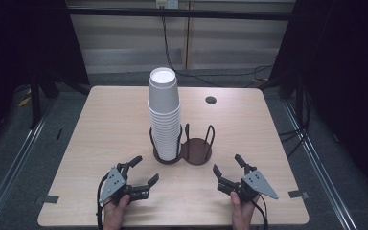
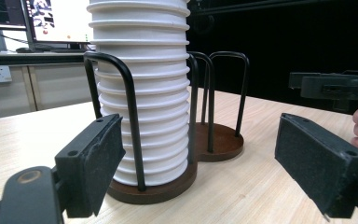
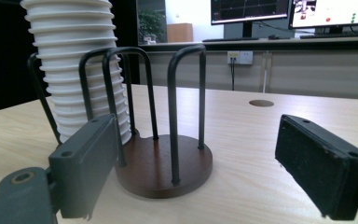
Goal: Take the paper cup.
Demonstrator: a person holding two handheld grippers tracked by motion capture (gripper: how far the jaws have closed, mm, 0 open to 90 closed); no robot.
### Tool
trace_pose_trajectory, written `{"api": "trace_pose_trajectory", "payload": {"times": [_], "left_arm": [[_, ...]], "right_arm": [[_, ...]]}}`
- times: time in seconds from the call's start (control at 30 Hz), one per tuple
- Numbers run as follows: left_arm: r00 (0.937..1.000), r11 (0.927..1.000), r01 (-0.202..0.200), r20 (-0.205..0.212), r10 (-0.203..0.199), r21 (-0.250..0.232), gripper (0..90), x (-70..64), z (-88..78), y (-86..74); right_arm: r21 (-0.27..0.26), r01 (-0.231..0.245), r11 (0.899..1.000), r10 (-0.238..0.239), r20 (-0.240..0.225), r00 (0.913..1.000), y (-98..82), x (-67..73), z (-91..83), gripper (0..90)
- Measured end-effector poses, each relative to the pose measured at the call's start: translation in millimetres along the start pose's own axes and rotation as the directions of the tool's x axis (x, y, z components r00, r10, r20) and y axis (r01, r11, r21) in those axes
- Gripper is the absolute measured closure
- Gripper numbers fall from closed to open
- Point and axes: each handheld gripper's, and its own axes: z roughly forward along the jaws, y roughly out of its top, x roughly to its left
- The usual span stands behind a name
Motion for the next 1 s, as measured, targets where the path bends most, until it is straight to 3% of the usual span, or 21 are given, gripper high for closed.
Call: {"api": "trace_pose_trajectory", "payload": {"times": [0.13, 0.3, 0.4, 0.5, 0.63, 0.77, 0.83, 0.93, 1.0], "left_arm": [[1.0000, 1.0000, 0.002, 0.004, -0.002, -0.001, 15.4, 0.0, 0.0, 0.0], [1.0000, 1.0000, 0.002, 0.003, -0.002, -0.001, 15.2, 0.0, 0.0, 0.0], [1.0000, 1.0000, 0.002, 0.003, -0.002, -0.001, 15.3, 0.0, 0.0, 0.0], [1.0000, 1.0000, 0.002, 0.003, -0.002, -0.001, 15.4, 0.0, 0.0, 0.0], [1.0000, 1.0000, 0.002, 0.006, -0.002, -0.002, 15.3, 0.2, -0.1, 0.0], [1.0000, 1.0000, 0.002, 0.008, -0.002, -0.002, 15.4, 0.2, -0.3, 0.0], [1.0000, 1.0000, 0.002, 0.008, -0.002, -0.002, 15.4, 0.3, -0.3, 0.0], [1.0000, 1.0000, 0.001, 0.009, -0.001, -0.002, 15.5, 0.3, -0.3, 0.0], [1.0000, 1.0000, 0.002, 0.010, -0.002, -0.002, 15.4, 0.3, -0.2, 0.0]], "right_arm": [[0.013, -0.008, 1.000, 0.008, -0.038, 0.9993, 0.3, 2.4, -0.4, 12.5], [0.046, -0.023, 0.999, 0.025, -0.048, 0.9985, 1.3, 3.3, 2.2, 12.6], [0.085, -0.021, 0.996, 0.029, -0.106, 0.9939, 2.3, 5.6, 6.9, 12.9], [0.096, -0.014, 0.995, 0.026, -0.121, 0.9923, 3.3, 6.4, 8.1, 12.9], [0.127, -0.042, 0.991, 0.064, -0.174, 0.9827, 10.1, 5.9, 9.1, 15.2], [0.103, -0.059, 0.993, 0.080, -0.208, 0.9749, 15.5, 3.6, 8.4, 21.2], [0.093, -0.038, 0.995, 0.058, -0.227, 0.9723, 21.2, 4.6, 8.3, 22.3], [0.095, -0.040, 0.995, 0.063, -0.251, 0.9660, 25.7, 6.3, 9.7, 27.0], [0.090, -0.033, 0.995, 0.055, -0.252, 0.9662, 28.6, 7.7, 11.4, 27.0]]}}
